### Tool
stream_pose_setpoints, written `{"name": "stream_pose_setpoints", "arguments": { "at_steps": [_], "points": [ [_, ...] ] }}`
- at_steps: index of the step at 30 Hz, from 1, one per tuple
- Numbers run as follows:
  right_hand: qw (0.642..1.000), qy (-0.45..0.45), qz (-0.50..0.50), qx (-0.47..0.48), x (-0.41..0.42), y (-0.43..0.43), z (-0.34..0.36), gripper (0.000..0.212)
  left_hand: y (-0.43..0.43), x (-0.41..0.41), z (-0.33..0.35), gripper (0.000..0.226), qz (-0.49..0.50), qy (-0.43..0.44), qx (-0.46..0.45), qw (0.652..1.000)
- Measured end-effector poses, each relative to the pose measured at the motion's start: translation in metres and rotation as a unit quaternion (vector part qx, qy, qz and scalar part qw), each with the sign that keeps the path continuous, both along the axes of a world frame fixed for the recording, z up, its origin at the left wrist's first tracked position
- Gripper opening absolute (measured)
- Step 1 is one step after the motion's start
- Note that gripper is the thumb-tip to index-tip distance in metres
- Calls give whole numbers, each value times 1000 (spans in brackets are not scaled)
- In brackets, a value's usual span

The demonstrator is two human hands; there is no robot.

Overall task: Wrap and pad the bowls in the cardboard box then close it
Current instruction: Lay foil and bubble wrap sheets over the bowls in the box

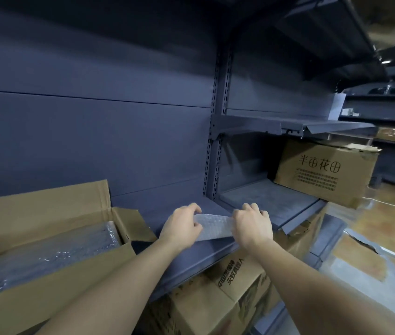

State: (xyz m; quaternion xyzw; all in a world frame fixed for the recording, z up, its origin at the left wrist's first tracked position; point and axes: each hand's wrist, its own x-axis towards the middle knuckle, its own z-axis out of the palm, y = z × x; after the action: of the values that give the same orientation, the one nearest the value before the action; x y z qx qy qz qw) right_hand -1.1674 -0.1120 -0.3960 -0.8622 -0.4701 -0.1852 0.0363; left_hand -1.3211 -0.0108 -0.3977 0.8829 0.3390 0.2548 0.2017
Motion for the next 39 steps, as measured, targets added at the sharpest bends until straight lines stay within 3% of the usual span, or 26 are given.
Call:
{"name": "stream_pose_setpoints", "arguments": {
  "at_steps": [15, 31, 39],
  "points": [
    [993, -47, 41, 104, -67, -19, 92, 32, -25, -70, 80, 28, 10, -115, 98, 989],
    [981, -57, 121, 138, -146, 0, 131, 34, -30, -163, 113, 32, 77, -126, 140, 979],
    [976, -39, 167, 133, -191, 31, 116, 27, -16, -212, 113, 32, 134, -105, 137, 976]
  ]
}}
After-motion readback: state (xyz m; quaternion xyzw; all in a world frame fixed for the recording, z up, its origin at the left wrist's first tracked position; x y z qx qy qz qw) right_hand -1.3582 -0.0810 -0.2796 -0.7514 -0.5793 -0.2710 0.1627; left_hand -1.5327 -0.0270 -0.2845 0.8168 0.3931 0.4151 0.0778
